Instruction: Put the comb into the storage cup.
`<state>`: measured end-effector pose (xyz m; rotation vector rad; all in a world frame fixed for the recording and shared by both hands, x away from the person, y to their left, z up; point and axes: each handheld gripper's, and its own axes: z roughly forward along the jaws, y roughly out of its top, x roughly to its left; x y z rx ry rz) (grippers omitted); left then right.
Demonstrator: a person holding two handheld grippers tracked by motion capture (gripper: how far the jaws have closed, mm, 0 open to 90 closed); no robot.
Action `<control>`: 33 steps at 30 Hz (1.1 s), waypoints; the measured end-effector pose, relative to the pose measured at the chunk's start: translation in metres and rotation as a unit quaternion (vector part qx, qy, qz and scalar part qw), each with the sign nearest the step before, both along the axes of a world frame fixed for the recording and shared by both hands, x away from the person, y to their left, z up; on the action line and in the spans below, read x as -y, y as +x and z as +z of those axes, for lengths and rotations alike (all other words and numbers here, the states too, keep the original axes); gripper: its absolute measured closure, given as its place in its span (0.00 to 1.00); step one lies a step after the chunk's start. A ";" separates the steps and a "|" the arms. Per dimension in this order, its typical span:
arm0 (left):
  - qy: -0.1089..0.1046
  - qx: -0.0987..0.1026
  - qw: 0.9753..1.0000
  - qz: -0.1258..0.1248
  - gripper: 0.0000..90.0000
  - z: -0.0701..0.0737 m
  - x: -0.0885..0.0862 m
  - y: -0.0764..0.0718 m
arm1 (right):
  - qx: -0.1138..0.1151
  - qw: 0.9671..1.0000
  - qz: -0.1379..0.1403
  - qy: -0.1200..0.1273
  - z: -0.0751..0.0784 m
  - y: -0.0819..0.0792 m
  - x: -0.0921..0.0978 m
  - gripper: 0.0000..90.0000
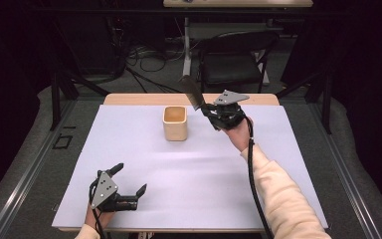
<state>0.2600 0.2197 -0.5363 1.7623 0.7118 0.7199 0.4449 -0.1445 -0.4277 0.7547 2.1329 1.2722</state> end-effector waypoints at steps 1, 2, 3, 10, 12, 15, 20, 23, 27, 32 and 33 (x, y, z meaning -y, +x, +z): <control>0.000 0.000 1.000 0.000 0.00 0.000 0.000 0.000 | 0.002 1.000 0.001 0.000 0.000 0.001 -0.001 0.80; -0.001 -0.001 1.000 0.000 0.00 0.000 0.000 0.000 | 0.002 1.000 0.001 0.000 0.000 0.001 -0.001 0.80; 0.000 -0.002 1.000 0.000 0.00 0.000 0.000 0.000 | 0.001 1.000 0.000 0.001 -0.001 0.002 -0.002 0.80; 0.001 -0.001 1.000 -0.001 0.00 0.000 0.001 0.000 | 0.005 1.000 0.000 0.004 0.002 0.004 -0.005 0.80; 0.001 -0.001 1.000 0.000 0.00 0.000 0.001 0.000 | 0.006 1.000 0.001 0.003 0.003 0.005 -0.007 0.80; 0.000 -0.001 1.000 -0.001 0.00 0.000 0.001 0.000 | 0.011 1.000 0.004 0.000 0.004 0.005 -0.010 0.80; 0.000 -0.001 1.000 -0.002 0.00 0.000 0.001 0.000 | 0.017 1.000 0.008 -0.001 0.007 0.007 -0.017 0.80; -0.001 -0.001 1.000 -0.002 0.00 0.000 0.001 0.000 | 0.019 1.000 0.010 -0.003 0.008 0.007 -0.019 0.80; -0.001 -0.001 1.000 -0.003 0.00 0.000 0.001 0.000 | 0.022 1.000 0.012 -0.004 0.007 0.007 -0.023 0.80; 0.000 -0.002 1.000 -0.003 0.00 0.000 0.001 0.000 | 0.024 1.000 0.013 -0.004 0.007 0.010 -0.026 0.80; 0.000 -0.002 1.000 -0.002 0.00 0.000 0.001 0.000 | 0.024 1.000 0.013 -0.004 0.007 0.011 -0.027 0.80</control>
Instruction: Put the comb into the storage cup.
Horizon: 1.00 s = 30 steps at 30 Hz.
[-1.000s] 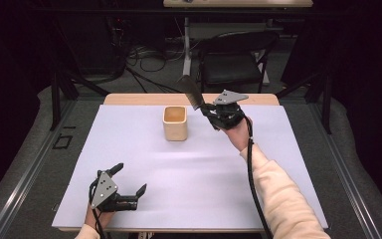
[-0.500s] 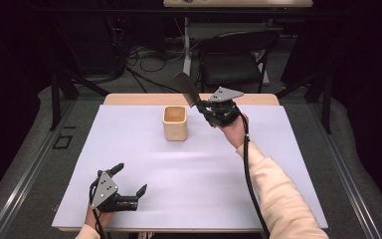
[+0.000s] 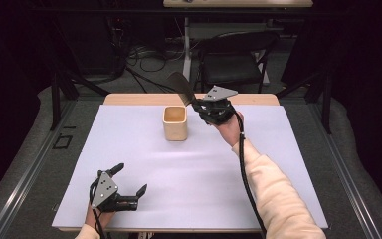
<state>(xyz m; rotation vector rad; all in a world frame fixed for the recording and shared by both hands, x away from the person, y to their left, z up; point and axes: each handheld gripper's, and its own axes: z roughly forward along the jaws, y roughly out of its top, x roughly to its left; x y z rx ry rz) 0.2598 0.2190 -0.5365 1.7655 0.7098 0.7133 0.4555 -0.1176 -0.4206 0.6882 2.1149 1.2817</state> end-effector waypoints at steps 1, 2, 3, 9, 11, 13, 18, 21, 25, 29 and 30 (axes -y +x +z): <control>0.000 0.000 1.000 0.000 0.00 0.000 0.000 0.000 | 0.000 1.000 0.001 0.001 0.000 0.001 -0.001 0.80; 0.000 0.000 1.000 0.001 0.00 0.000 0.000 0.000 | 0.001 1.000 0.002 0.001 0.000 0.001 -0.001 0.80; 0.000 -0.001 1.000 0.000 0.00 0.000 0.000 0.000 | 0.003 1.000 0.003 0.003 0.000 0.001 -0.002 0.80; 0.000 -0.001 1.000 0.000 0.00 0.000 0.000 0.000 | 0.009 1.000 0.003 0.008 -0.001 0.003 -0.006 0.80; -0.001 -0.001 1.000 0.000 0.00 0.000 0.000 0.000 | 0.013 1.000 0.001 0.010 -0.002 0.004 -0.007 0.80; 0.000 -0.001 1.000 0.000 0.00 0.000 0.000 0.000 | 0.015 1.000 -0.001 0.013 -0.003 0.005 -0.008 0.80; 0.000 0.000 1.000 0.000 0.00 0.000 0.000 0.000 | 0.018 1.000 -0.003 0.018 -0.004 0.007 -0.011 0.80; 0.001 -0.001 1.000 0.000 0.00 0.000 0.000 0.000 | 0.020 1.000 -0.002 0.023 -0.004 0.007 -0.012 0.80; 0.000 0.000 1.000 0.000 0.00 0.000 0.000 0.000 | 0.023 0.999 -0.003 0.025 -0.004 0.009 -0.015 0.80; 0.000 0.000 1.000 0.000 0.00 0.000 0.000 0.000 | 0.029 0.999 -0.004 0.030 -0.002 0.010 -0.017 0.80; 0.000 0.000 1.000 0.000 0.00 0.000 0.000 0.000 | 0.029 0.999 -0.004 0.028 -0.001 0.010 -0.018 0.80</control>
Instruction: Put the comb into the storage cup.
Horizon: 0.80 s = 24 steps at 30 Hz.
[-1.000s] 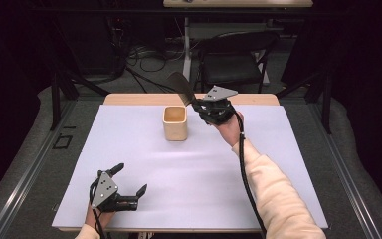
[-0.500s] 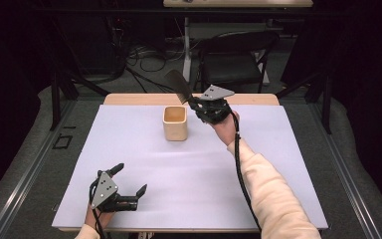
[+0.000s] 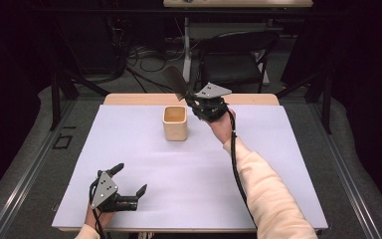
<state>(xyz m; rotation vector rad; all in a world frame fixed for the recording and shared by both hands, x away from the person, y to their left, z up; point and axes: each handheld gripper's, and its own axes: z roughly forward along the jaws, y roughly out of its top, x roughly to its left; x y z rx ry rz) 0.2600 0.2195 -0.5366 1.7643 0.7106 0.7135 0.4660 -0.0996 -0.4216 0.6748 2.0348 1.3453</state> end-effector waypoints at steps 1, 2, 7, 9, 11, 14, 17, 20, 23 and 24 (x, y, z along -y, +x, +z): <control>0.000 0.001 1.000 0.000 0.00 0.000 0.000 0.000 | 0.000 1.000 0.000 0.000 0.000 0.000 0.000 0.80; 0.001 0.001 1.000 0.000 0.00 0.000 0.000 0.000 | 0.003 1.000 0.001 0.002 0.001 0.000 -0.001 0.80; 0.000 0.000 1.000 0.000 0.00 0.000 0.000 0.000 | 0.002 1.000 0.002 0.002 0.001 0.002 -0.003 0.80; -0.001 0.000 1.000 0.000 0.00 0.000 0.000 0.000 | 0.003 1.000 0.002 0.001 0.002 0.003 -0.003 0.80; -0.001 -0.001 1.000 0.000 0.00 0.000 0.000 0.000 | 0.003 1.000 0.001 0.002 0.002 0.003 -0.004 0.80; -0.001 0.000 1.000 0.000 0.00 0.000 0.000 0.000 | 0.005 1.000 0.003 -0.001 0.004 0.005 -0.006 0.80; -0.001 -0.001 1.000 0.000 0.00 0.000 0.000 0.000 | 0.006 1.000 0.004 -0.003 0.005 0.005 -0.008 0.80; -0.001 0.000 1.000 0.000 0.00 0.000 0.000 0.000 | 0.006 1.000 0.006 -0.003 0.005 0.006 -0.011 0.80; 0.000 0.000 1.000 0.000 0.00 0.000 0.000 0.000 | 0.004 1.000 0.009 -0.003 0.006 0.006 -0.013 0.80; -0.001 0.000 1.000 0.000 0.00 0.000 0.000 0.000 | 0.006 1.000 0.010 -0.002 0.006 0.006 -0.014 0.80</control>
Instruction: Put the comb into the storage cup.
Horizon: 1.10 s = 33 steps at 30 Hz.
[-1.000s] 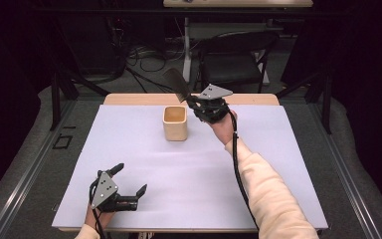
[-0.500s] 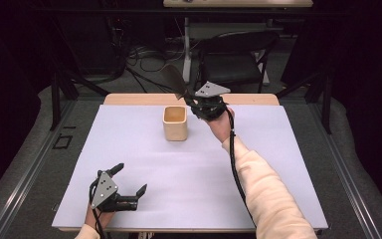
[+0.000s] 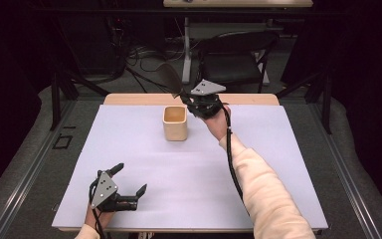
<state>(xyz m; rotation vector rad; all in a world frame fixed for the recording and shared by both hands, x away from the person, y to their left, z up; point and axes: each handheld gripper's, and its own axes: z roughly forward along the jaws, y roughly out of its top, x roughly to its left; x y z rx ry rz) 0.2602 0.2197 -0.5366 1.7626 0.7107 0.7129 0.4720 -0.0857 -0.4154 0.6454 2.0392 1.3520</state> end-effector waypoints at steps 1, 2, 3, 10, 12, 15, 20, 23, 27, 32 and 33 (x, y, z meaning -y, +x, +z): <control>0.000 0.000 1.000 0.000 0.00 0.000 0.000 0.000 | -0.001 1.000 0.001 0.000 0.000 0.000 0.000 0.80; 0.000 0.000 1.000 0.000 0.00 0.000 0.000 0.000 | 0.000 1.000 0.001 0.002 0.001 0.001 -0.001 0.80; 0.000 0.000 1.000 0.000 0.00 0.000 0.000 0.000 | 0.000 1.000 0.001 0.002 0.001 0.001 -0.001 0.80; -0.001 0.000 1.000 0.000 0.00 0.000 0.000 0.000 | 0.002 1.000 0.003 0.000 0.001 0.004 -0.006 0.80; -0.001 0.000 1.000 -0.001 0.00 0.000 0.000 0.000 | 0.002 1.000 0.003 0.000 0.000 0.004 -0.007 0.80; -0.002 0.000 1.000 -0.001 0.00 0.000 0.000 0.000 | 0.002 1.000 0.003 0.000 0.000 0.005 -0.008 0.80; -0.001 -0.001 1.000 -0.001 0.00 0.000 0.000 0.000 | 0.004 1.000 0.004 -0.002 0.001 0.006 -0.010 0.80; -0.002 -0.001 1.000 -0.001 0.00 0.000 0.000 0.000 | 0.009 1.000 0.006 -0.001 0.001 0.006 -0.011 0.80; -0.002 -0.001 1.000 -0.001 0.00 0.000 0.000 0.000 | 0.013 1.000 0.007 0.000 0.001 0.007 -0.012 0.80; -0.002 -0.001 1.000 -0.001 0.00 0.000 0.000 0.000 | 0.016 1.000 0.010 0.002 0.001 0.007 -0.015 0.80; -0.002 -0.001 1.000 -0.001 0.00 0.000 0.000 0.000 | 0.016 1.000 0.010 0.002 0.001 0.007 -0.015 0.80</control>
